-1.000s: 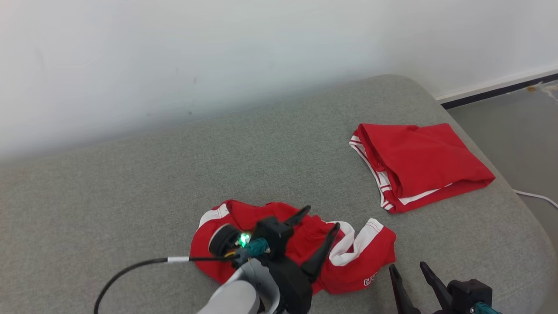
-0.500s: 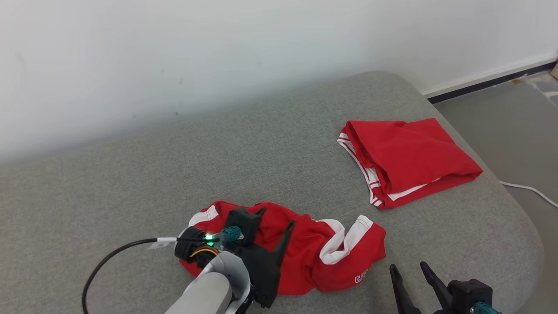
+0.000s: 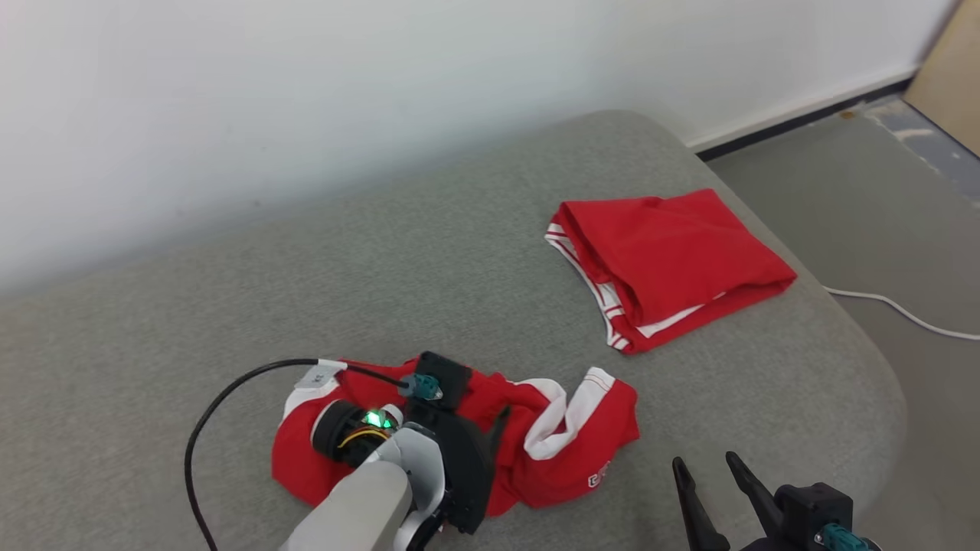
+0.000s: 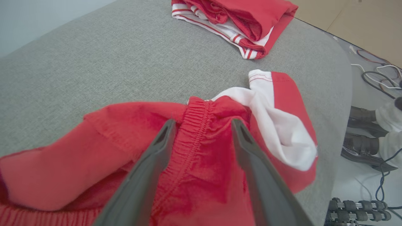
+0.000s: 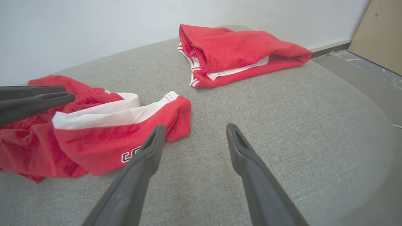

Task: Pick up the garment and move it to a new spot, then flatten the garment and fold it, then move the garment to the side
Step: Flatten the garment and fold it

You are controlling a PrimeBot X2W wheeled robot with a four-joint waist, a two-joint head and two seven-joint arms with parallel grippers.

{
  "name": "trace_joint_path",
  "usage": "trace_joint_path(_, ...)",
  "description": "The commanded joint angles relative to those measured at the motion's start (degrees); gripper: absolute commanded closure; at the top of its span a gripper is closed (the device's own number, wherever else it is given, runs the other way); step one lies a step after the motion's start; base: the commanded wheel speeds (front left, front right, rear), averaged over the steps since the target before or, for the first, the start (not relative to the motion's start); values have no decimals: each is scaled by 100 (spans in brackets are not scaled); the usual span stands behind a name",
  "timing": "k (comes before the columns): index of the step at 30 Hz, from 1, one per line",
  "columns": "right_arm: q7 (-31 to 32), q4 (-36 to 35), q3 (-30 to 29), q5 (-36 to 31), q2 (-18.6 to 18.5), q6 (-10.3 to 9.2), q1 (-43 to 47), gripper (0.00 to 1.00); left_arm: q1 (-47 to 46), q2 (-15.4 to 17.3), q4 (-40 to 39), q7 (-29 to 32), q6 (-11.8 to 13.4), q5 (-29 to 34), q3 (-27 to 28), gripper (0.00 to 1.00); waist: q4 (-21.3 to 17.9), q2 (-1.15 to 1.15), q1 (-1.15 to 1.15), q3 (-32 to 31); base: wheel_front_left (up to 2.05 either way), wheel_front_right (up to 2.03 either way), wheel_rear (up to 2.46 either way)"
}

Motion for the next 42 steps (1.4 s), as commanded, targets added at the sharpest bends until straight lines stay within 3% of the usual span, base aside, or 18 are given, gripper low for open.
trace_joint_path(1, -41, 16, -26, -8, 2, -13, -47, 0, -94, -10, 119, 44, 63, -62, 29, 11, -212, 0, 0, 90, 0, 0, 0)
trace_joint_path(4, -61, 32, 5, 3, 2, -13, -77, 0, -166, -19, 323, 114, 140, -204, 113, 18, -359, 0, 0, 147, 0, 0, 0)
trace_joint_path(8, -92, 59, 41, 33, 4, -13, -84, 0, -260, -30, 614, 305, 321, -304, 178, 16, -485, 0, 0, 206, 0, 0, 0)
trace_joint_path(9, -106, 68, 38, 38, 4, -13, -80, 0, -281, -30, 668, 337, 331, -332, 184, 24, -494, 0, 0, 217, 0, 0, 0)
trace_joint_path(11, -128, 82, 9, 41, 5, -14, -73, 0, -310, -34, 718, 339, 289, -344, 151, 82, -502, 0, 0, 230, 0, 0, 0)
trace_joint_path(12, -128, 82, 9, 41, 5, -14, -73, 0, -310, -34, 718, 339, 289, -344, 151, 82, -502, 0, 0, 230, 0, 0, 0)
trace_joint_path(13, -138, 86, -2, 37, 6, -14, -72, 0, -317, -38, 723, 326, 241, -333, 105, 100, -503, 0, 0, 229, 0, 0, 0)
trace_joint_path(17, -142, 91, -63, -9, 6, -14, -42, 0, -495, -44, 478, -96, 129, -244, -3, 100, -426, 0, 0, 197, 0, 0, 0)
trace_joint_path(20, -137, 84, -39, -15, 8, -14, -48, 0, -694, -43, 101, -834, 239, -139, 37, 100, -308, 0, 0, 163, 0, 0, 0)
trace_joint_path(24, -106, 92, -42, -33, 8, -14, 12, 0, -1169, -43, -682, -1756, 544, -1, 132, 100, -22, 0, 0, 66, 0, 0, 0)
trace_joint_path(28, -79, 51, -104, -54, 8, -14, 76, 0, -1193, 98, -1343, -1937, 796, 84, 281, 100, 278, 0, 0, -16, 0, 0, 0)
trace_joint_path(35, 0, -90, -197, -84, 9, -14, 232, 0, 416, 863, -2513, -1696, 1073, -191, 218, 100, 952, 0, 0, -86, 0, 0, 0)
trace_joint_path(42, 96, -217, -236, -92, -36, -14, 298, 0, 2407, 1362, -3219, -1365, 701, -807, -311, 100, 1550, 0, 0, -101, 0, 0, 0)
